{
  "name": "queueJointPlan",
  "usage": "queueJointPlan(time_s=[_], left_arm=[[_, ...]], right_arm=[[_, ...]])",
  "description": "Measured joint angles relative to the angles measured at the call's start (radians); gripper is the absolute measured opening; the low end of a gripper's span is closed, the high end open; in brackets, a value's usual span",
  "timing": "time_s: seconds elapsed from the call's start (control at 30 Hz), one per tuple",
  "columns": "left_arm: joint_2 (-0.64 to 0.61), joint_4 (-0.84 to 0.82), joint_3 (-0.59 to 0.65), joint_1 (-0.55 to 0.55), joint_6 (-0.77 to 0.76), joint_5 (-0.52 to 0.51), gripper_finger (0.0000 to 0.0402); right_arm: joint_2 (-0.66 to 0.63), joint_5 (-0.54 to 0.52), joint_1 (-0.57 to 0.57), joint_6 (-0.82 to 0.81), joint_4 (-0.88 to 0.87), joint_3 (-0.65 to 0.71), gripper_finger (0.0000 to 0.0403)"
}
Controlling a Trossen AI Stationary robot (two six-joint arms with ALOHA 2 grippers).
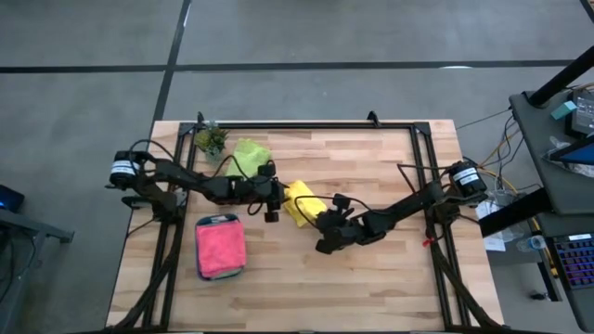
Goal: Fold microfiber towels
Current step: Fold the yellow microfiber cloth
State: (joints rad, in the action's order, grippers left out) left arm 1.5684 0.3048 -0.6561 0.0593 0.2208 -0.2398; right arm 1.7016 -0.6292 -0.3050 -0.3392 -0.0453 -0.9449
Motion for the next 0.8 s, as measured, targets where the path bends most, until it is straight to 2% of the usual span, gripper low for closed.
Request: queueJointPlan(time_s=[0.1,0.17,0.27,0.37,0.53,0.6,0.63,0.73,0.8], left_arm=[[0.001,0.0,-0.005,0.0,0.024,0.0,0.0139],[-0.007,0.0,-0.009,0.0,0.051,-0.01,0.0118],[-0.032,0.007,-0.012,0.001,0.054,-0.099,0.0083],[-0.078,-0.056,-0.01,0.003,0.052,-0.178,0.0057],[-0.174,-0.217,-0.006,-0.003,0.05,-0.174,0.0038],[-0.211,-0.291,0.008,-0.004,0.048,-0.134,0.0037],[-0.225,-0.312,0.013,-0.004,0.048,-0.078,0.0036],[-0.251,-0.331,0.04,-0.005,0.048,0.159,0.0036],[-0.247,-0.273,0.063,-0.011,0.046,0.288,0.0036]], right_arm=[[0.0,0.0,0.0,0.007,0.001,-0.023,0.0016],[0.0,0.001,0.0,0.022,-0.001,-0.039,0.0011],[0.0,0.0,0.005,0.017,0.0,-0.066,0.001],[0.0,0.001,0.025,-0.046,0.003,-0.088,0.0009],[0.0,0.002,0.048,-0.14,-0.001,-0.098,0.0009],[0.001,0.006,0.053,-0.172,-0.001,-0.098,0.0009],[0.001,0.009,0.055,-0.185,-0.001,-0.097,0.0009],[0.001,0.008,0.059,-0.208,-0.005,-0.096,0.0009],[-0.003,0.004,0.062,-0.239,-0.011,-0.096,0.0009]])
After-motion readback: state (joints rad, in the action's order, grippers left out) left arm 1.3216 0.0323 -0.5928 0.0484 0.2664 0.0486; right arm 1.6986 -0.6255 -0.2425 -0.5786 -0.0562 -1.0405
